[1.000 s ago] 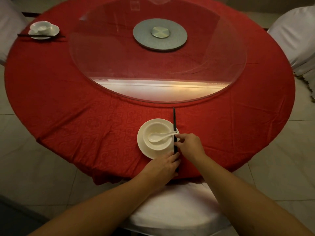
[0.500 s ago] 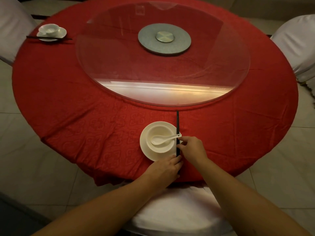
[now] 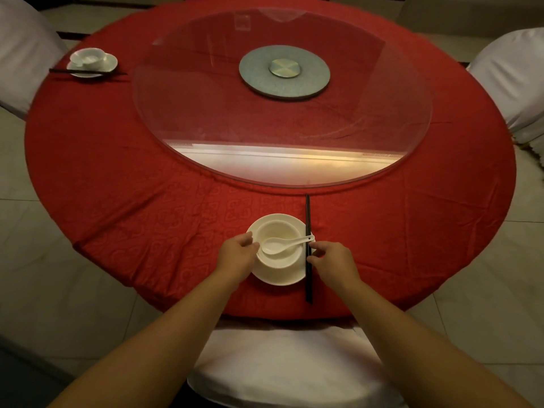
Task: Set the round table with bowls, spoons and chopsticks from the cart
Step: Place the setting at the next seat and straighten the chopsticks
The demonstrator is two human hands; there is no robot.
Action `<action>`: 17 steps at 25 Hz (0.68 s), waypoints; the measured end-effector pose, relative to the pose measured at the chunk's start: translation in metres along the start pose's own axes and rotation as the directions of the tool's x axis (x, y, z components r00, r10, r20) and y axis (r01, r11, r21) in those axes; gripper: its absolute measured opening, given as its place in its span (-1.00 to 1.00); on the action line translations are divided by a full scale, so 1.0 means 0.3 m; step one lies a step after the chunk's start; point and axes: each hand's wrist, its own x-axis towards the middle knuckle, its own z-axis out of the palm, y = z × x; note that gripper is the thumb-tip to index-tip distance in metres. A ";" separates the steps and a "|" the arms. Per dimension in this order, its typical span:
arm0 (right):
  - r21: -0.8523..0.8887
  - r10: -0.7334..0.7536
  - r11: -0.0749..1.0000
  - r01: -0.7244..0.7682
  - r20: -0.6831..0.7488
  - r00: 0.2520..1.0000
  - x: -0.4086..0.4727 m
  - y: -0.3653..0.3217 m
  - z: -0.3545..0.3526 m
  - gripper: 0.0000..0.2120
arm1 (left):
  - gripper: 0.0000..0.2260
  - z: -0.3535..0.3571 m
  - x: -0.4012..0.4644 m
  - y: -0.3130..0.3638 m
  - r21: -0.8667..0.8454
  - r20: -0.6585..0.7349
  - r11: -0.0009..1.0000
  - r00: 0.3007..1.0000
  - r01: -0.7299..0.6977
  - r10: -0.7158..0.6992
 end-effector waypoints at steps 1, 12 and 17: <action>-0.006 -0.005 1.000 0.005 0.000 1.000 -0.001 -0.003 -0.001 -0.68 | -0.62 0.005 0.004 -0.001 0.005 0.003 1.000 1.000 0.006 -0.006; 0.001 0.009 1.000 -0.009 -0.011 1.000 -0.001 0.005 -0.010 -0.68 | -0.58 0.022 0.016 -0.009 -0.031 -0.025 0.999 0.999 0.044 -0.045; -0.030 0.002 1.000 -0.007 -0.155 0.988 -0.027 -0.029 -0.117 -0.80 | -0.74 -0.141 -0.026 0.010 0.179 -0.096 0.979 0.988 -0.102 0.120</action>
